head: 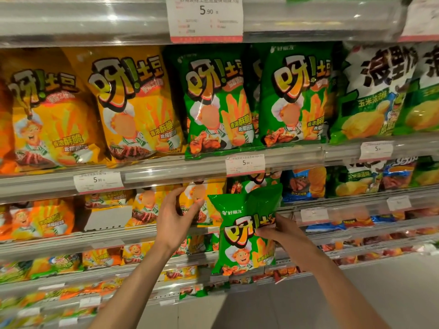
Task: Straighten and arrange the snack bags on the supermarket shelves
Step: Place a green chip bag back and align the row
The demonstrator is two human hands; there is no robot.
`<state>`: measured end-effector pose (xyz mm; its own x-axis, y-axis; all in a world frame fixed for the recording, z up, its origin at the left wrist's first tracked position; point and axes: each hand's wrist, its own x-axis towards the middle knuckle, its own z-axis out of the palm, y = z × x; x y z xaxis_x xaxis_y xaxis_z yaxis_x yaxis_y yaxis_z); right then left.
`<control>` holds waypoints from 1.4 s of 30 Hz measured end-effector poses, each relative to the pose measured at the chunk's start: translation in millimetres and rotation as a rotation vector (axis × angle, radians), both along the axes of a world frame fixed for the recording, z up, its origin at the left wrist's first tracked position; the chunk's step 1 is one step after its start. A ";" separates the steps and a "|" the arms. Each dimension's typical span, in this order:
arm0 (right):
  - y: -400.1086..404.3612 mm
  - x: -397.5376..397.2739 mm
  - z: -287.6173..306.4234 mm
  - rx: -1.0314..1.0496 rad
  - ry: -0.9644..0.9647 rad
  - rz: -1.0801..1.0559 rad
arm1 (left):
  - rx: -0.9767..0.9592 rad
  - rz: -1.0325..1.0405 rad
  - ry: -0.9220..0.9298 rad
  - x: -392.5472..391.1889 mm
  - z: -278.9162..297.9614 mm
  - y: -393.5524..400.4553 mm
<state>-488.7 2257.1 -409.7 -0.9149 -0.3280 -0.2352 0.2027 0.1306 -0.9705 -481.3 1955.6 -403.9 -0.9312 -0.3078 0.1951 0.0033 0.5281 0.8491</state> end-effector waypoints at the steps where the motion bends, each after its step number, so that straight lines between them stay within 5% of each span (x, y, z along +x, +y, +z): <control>1: 1.3 0.3 -1.2 -0.019 -0.015 0.008 | 0.009 -0.005 -0.003 7.3 -0.2 -5.3; 12: -21.2 -9.0 -14.0 0.019 -0.061 -0.153 | -0.014 -0.094 -0.127 61.8 -6.3 -42.8; 18: -36.3 -13.2 -22.8 0.046 -0.024 -0.155 | 0.130 -0.104 -0.217 57.3 4.6 -38.6; 42: -153.1 -59.9 8.6 0.208 0.350 -0.404 | 0.144 0.234 -0.037 104.7 4.5 -106.4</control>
<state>-548.6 2104.0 -401.1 -0.9930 0.0846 0.0826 -0.0531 0.3048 -0.9509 -376.6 1849.2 -399.4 -0.8372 -0.5374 0.1014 -0.1367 0.3852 0.9127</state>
